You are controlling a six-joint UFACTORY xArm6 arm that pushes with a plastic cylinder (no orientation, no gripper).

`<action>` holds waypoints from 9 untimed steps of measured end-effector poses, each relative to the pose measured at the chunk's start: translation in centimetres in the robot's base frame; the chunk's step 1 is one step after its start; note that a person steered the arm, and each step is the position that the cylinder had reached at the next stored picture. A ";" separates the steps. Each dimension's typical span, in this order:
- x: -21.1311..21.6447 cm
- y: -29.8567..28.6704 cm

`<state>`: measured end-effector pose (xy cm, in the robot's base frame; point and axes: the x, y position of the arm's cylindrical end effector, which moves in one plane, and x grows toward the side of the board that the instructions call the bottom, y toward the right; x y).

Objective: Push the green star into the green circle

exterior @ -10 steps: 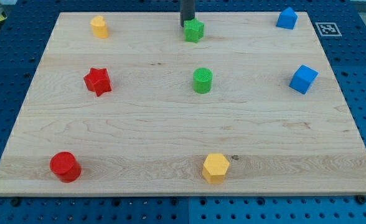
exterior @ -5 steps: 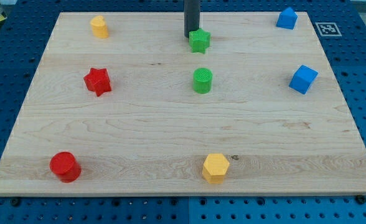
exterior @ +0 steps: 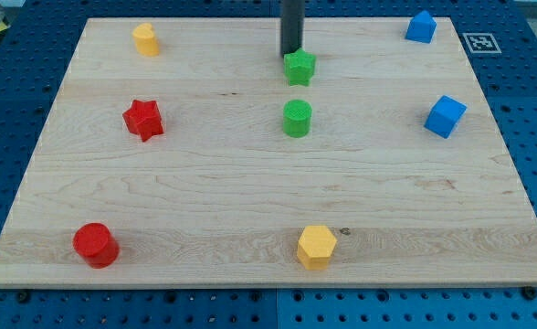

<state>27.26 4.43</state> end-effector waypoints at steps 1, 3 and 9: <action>1.9 1.0; 6.7 0.5; 7.9 -2.9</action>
